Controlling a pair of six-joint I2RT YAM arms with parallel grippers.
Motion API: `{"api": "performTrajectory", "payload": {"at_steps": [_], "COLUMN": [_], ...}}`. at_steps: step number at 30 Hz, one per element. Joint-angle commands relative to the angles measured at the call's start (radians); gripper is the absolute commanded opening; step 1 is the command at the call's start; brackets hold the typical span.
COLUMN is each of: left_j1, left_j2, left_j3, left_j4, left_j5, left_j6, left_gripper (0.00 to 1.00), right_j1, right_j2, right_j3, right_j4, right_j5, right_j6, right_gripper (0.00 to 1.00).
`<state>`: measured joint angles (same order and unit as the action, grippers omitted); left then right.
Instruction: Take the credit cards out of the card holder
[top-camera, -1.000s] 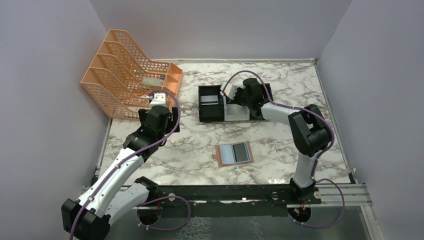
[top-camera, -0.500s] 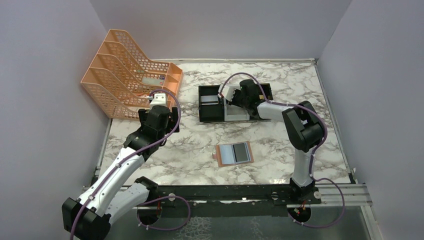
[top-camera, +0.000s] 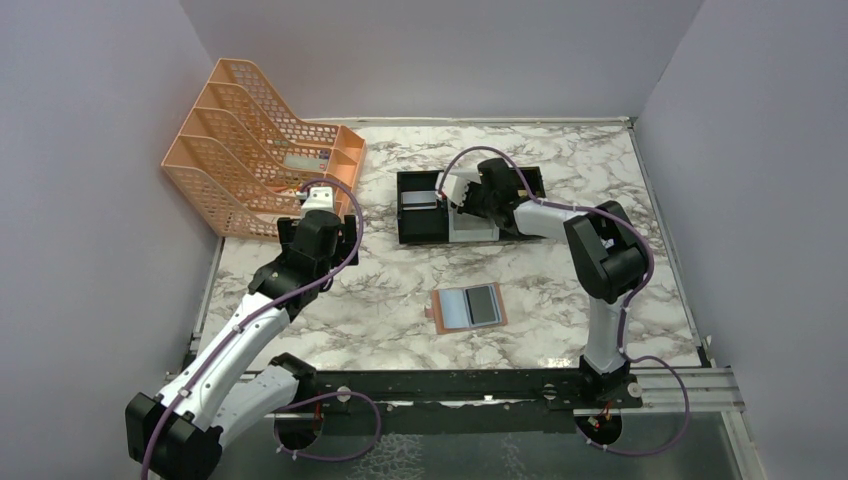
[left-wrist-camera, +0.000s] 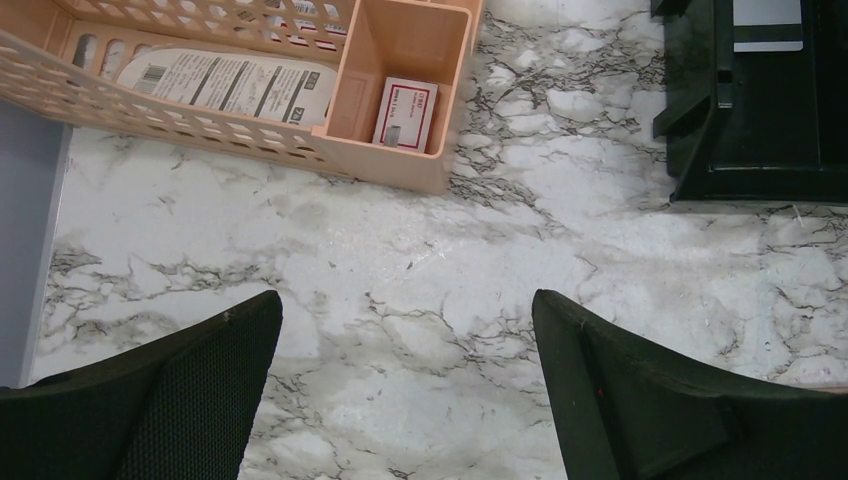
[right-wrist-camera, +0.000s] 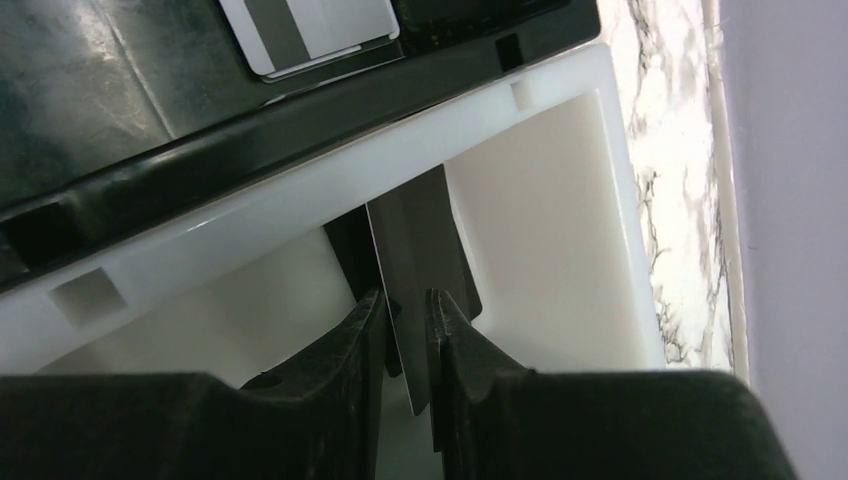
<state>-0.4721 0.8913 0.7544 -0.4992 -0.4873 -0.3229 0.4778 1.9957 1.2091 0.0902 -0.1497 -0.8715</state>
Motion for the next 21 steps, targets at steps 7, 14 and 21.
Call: {"api": "performTrajectory", "payload": {"at_steps": [7, 14, 21], "left_j1": [0.006, 0.007, 0.009], "left_j2": [0.004, 0.013, 0.015], "left_j3": [0.002, 0.003, 0.003], "left_j4": [-0.002, -0.002, -0.001], "left_j5": [0.004, 0.008, 0.013], "left_j6": [0.012, 0.015, 0.016], "left_gripper": [0.99, 0.99, 0.99], "right_j1": [-0.002, -0.001, -0.001], "right_j2": [0.021, 0.031, 0.005], "right_j3": [-0.003, 0.000, -0.033], "right_j4": [-0.032, -0.032, 0.025], "right_j5": [-0.014, -0.020, -0.038], "right_j6": [-0.054, -0.084, -0.103], "right_gripper": [0.22, 0.22, 0.25]}}
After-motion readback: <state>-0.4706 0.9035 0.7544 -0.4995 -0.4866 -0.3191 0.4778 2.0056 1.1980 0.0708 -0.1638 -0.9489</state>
